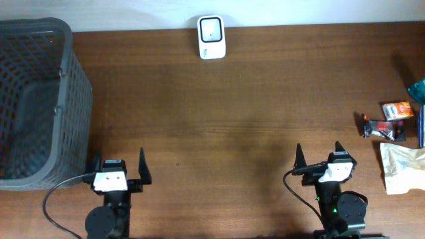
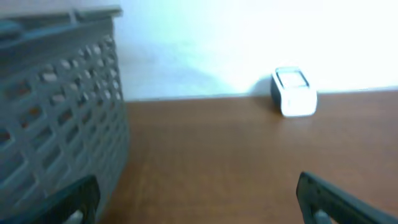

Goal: Scan the item barcode

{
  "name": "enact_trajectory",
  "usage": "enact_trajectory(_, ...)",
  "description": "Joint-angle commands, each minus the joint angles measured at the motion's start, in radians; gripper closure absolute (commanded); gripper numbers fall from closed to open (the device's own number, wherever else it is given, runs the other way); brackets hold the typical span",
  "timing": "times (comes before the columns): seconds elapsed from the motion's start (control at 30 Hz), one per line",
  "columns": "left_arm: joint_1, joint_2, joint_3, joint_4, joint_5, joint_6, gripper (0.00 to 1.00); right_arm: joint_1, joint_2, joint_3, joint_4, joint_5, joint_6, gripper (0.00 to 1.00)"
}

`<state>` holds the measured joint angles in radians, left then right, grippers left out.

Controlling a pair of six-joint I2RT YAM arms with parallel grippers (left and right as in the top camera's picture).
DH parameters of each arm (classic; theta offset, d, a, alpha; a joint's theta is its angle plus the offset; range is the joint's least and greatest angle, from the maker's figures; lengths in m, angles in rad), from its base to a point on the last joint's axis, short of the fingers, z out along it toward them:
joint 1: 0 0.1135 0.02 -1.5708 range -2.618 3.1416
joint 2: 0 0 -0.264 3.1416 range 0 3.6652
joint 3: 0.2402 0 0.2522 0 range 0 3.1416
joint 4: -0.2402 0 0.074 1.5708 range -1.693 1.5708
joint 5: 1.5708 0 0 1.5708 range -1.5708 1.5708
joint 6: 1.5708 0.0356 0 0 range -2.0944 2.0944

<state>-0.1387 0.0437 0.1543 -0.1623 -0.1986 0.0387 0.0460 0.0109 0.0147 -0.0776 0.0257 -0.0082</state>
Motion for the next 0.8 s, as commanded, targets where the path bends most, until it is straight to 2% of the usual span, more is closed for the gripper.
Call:
enact_trajectory(0.0,0.038,-0.027,-0.089,0.139,0.048,0.015,0.01,0.006,-0.008,-0.009,-0.003,0.002,-0.006,0.01)
enact_trajectory(0.1,0.067,-0.031,-0.139,0.229,0.106,0.015,0.01,0.006,-0.007,-0.009,-0.003,0.002,-0.006,0.01)
enact_trajectory(0.23,0.109,-0.032,-0.146,0.225,0.158,0.015,0.01,0.006,-0.007,-0.009,-0.003,0.002,-0.006,0.01)
enact_trajectory(0.47,0.143,-0.039,-0.146,0.08,0.163,0.016,0.01,0.006,-0.007,-0.009,-0.003,0.002,-0.006,0.01)
enact_trajectory(0.77,0.142,-0.039,-0.146,0.087,0.093,0.015,0.01,0.006,-0.007,-0.009,-0.003,0.002,-0.006,0.01)
